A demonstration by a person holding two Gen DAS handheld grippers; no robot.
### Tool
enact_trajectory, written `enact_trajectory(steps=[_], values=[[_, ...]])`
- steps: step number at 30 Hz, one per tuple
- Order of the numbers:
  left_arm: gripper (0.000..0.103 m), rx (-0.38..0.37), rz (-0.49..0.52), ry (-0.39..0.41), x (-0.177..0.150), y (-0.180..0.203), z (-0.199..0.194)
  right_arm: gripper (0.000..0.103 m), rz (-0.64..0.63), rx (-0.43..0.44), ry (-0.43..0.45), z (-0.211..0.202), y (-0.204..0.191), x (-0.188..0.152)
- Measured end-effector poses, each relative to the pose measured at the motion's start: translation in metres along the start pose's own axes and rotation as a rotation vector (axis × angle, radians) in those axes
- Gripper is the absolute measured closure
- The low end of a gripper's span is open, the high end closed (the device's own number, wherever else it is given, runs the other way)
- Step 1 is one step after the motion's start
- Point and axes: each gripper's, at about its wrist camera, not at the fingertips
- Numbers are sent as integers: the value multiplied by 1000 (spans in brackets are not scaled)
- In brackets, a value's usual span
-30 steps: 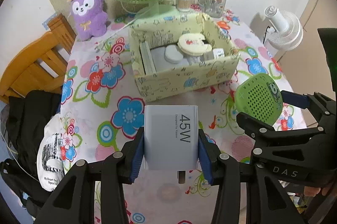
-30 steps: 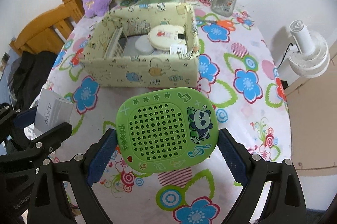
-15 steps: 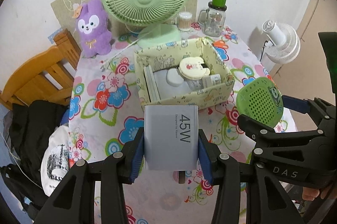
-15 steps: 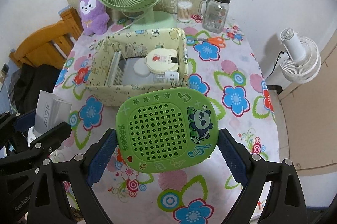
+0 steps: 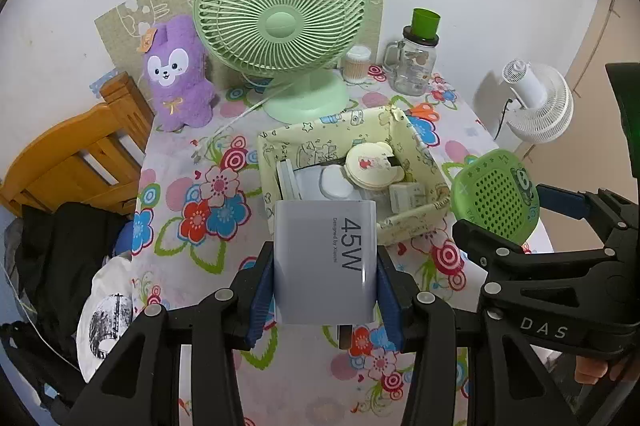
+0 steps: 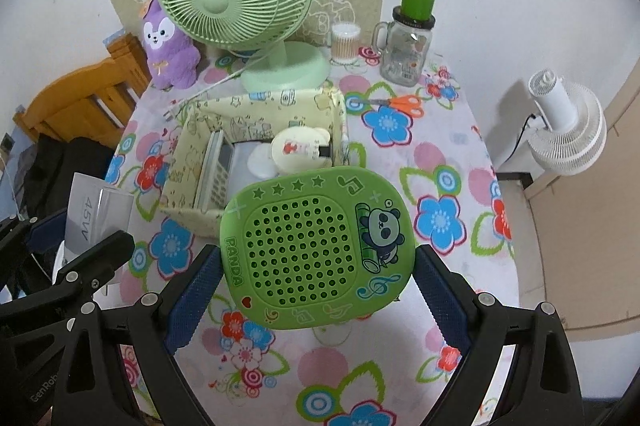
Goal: Organize rigid objects
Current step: 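Lift the white cube charger and green speaker and carry both over the fabric box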
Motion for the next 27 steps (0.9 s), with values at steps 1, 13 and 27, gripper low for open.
enact_trajectory(steps=[1, 13, 27], values=[[55, -3, -5, -2, 2, -2, 2, 8, -1, 0, -3, 2, 0, 3], [55, 20, -31, -41, 27, -22, 37, 8, -1, 18, -12, 27, -5, 33], [55, -17, -35, -92, 50, -26, 92, 8, -17, 47, -17, 58, -1, 64]])
Point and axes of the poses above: each gripper's, at about its wrist camera, not at the fingertips, and z roughly the way its jaws point, y to its right, x to its top, and after that the axes turned 9 degrees about -x, right-handed
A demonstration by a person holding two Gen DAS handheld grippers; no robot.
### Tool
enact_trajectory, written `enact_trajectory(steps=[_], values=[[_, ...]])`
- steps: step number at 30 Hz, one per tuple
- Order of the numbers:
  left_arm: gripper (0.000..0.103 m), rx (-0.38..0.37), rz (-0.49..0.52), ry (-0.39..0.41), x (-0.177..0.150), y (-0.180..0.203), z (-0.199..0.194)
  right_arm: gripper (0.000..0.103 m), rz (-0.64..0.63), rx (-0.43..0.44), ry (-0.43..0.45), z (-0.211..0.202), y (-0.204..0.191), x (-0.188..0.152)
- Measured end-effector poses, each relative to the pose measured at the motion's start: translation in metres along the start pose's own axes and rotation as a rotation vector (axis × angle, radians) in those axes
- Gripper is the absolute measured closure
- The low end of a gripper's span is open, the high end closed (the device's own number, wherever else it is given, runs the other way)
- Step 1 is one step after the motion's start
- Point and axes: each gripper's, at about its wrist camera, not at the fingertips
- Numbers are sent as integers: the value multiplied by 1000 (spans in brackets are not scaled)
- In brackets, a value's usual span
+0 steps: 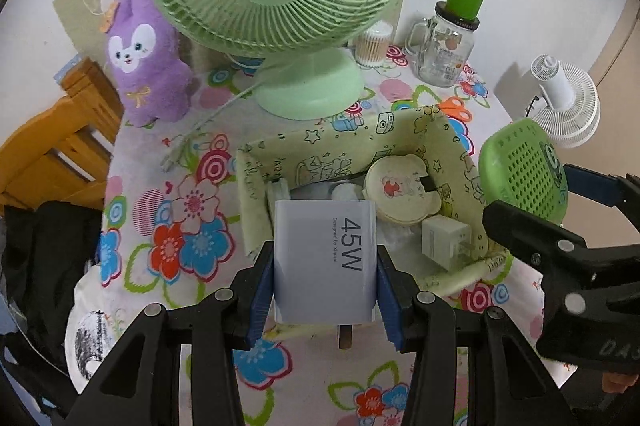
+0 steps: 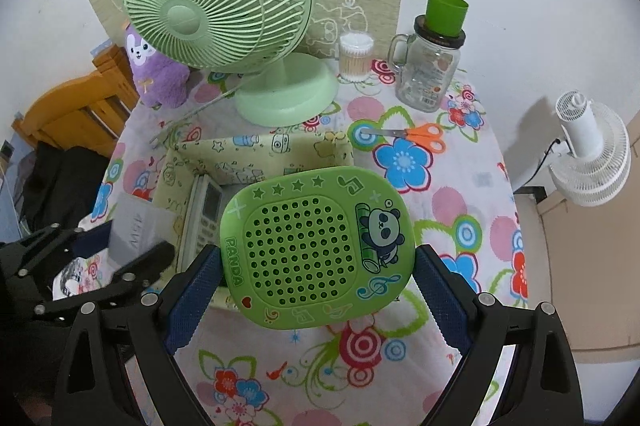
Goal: Organize rigid objects
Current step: 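Lift the white cube charger and green speaker and carry both over the fabric box, then lower the white cube charger into the box and open the left tool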
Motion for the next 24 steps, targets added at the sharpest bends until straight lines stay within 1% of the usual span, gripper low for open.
enact_trajectory(steps=[12, 24], values=[[55, -31, -4, -60, 12, 6, 45, 8, -25, 33, -35, 30, -7, 12], [55, -55, -58, -85, 14, -2, 66, 8, -29, 24, -59, 48, -7, 13]])
Point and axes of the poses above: each gripper's, at about its wrist camera, not at the fingertips, and z roughly the way its jaws point, y to its right, x to its top, and after that the axes turned 9 degrees about -x, right-handed
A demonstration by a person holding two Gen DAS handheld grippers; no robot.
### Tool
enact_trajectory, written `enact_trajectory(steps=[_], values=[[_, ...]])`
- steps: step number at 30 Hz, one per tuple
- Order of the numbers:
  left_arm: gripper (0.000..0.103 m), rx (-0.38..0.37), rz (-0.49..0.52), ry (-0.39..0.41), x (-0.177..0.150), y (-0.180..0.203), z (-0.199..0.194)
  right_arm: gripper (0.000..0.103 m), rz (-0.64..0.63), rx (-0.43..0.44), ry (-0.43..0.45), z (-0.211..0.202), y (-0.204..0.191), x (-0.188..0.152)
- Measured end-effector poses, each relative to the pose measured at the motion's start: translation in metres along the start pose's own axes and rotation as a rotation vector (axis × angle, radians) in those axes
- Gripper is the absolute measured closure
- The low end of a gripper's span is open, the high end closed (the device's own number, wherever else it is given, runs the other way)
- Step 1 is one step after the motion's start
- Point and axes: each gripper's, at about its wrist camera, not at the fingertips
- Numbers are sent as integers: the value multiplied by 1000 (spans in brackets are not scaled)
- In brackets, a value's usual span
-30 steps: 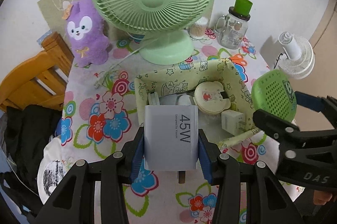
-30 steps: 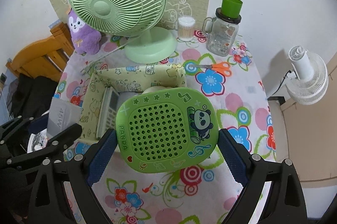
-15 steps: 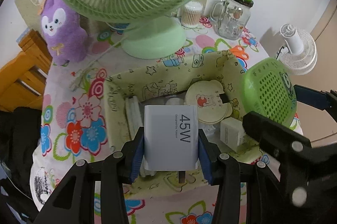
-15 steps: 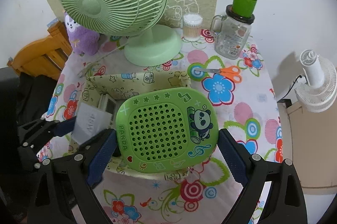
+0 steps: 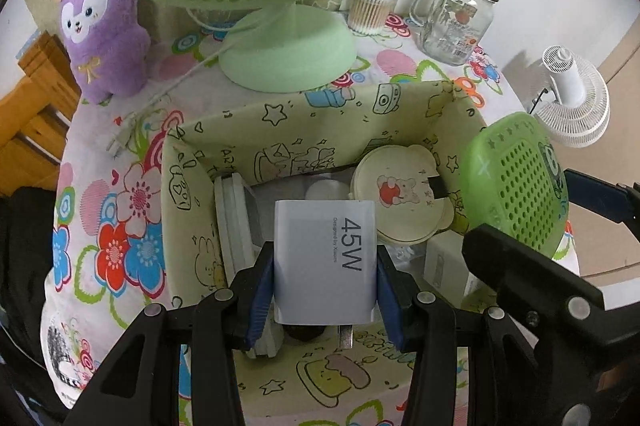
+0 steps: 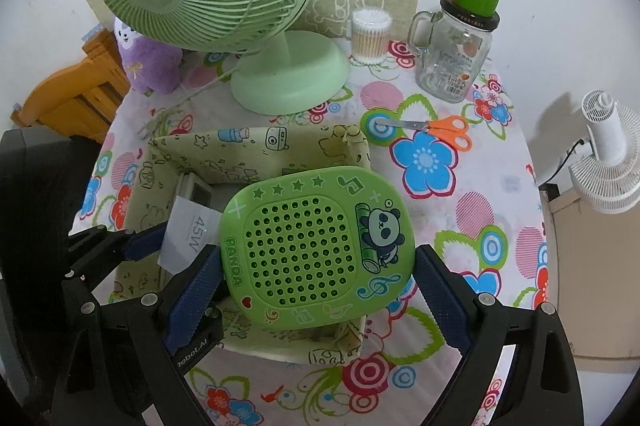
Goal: Organize rigid objects
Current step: 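Lower the white cube charger into the box and open the left tool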
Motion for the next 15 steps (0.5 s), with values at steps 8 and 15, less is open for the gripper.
enact_trajectory(steps=[8, 15], values=[[43, -30, -18, 8, -2, -3, 4, 8, 0, -6, -4, 4, 0, 0], [15, -9, 20, 56, -1, 4, -17, 8, 0, -3, 5, 2, -1, 1]])
Point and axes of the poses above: each gripper's, at about its wrist camera, not at the fingertips, and z roughly the way its jaws point, y to its right, x to its top, and after that the axes turned 9 degrees about -x, right-handed
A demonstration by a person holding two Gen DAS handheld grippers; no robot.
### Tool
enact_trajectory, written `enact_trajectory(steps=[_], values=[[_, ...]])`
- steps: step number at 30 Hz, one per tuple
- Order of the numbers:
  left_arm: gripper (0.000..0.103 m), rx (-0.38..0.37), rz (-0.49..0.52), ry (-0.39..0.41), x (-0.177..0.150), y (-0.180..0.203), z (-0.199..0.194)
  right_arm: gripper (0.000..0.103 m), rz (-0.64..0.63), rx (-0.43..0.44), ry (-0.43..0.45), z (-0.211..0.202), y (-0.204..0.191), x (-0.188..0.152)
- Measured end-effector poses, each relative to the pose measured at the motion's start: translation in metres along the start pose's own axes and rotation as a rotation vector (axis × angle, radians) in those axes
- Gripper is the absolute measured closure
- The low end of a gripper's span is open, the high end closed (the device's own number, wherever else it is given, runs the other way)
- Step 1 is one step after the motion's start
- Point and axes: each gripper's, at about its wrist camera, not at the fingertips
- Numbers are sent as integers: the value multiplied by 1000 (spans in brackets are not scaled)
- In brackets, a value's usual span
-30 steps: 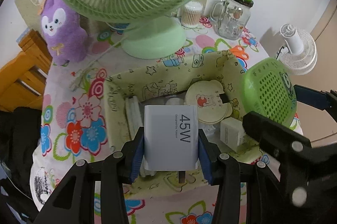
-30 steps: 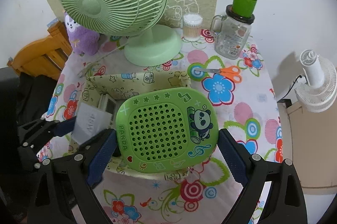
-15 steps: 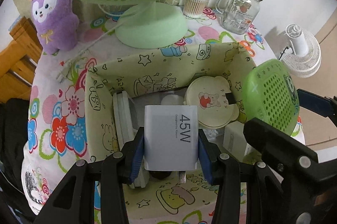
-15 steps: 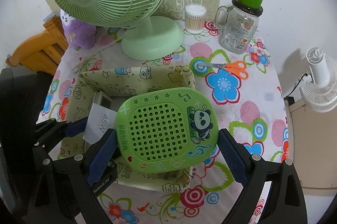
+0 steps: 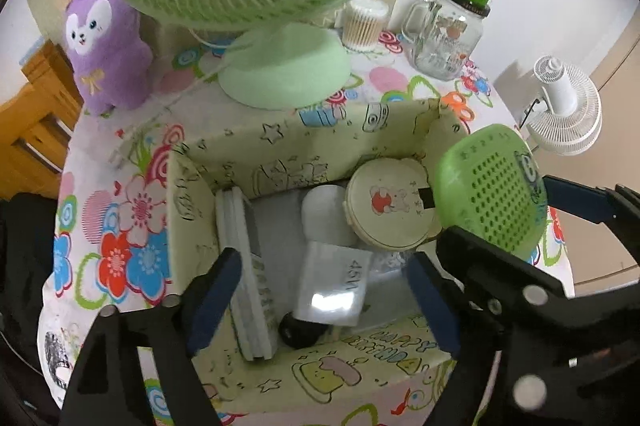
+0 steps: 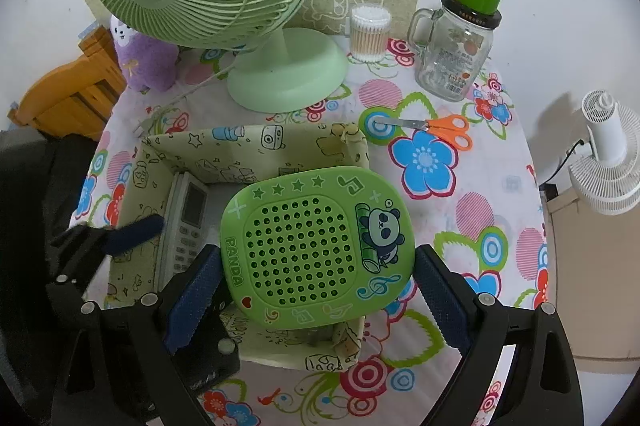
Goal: Organize rigid objects
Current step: 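Lower the white cube charger into the box and open the left tool, then lower the green speaker into the box and open the right tool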
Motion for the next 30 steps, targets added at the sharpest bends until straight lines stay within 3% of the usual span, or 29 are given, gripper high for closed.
enact_trajectory(steps=[9, 30], values=[[5, 67, 16, 22, -6, -8, -24, 8, -32, 38, 27, -7, -19, 5], [4, 105, 57, -62, -14, -9, -16, 8, -66, 42, -9, 17, -44, 1]])
Point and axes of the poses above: each gripper's, at about its wrist camera, not at the fingertips, and z roughly the way its jaws point, y to its right, x to its top, and after that the axes turned 9 degrees about -x, right-handed
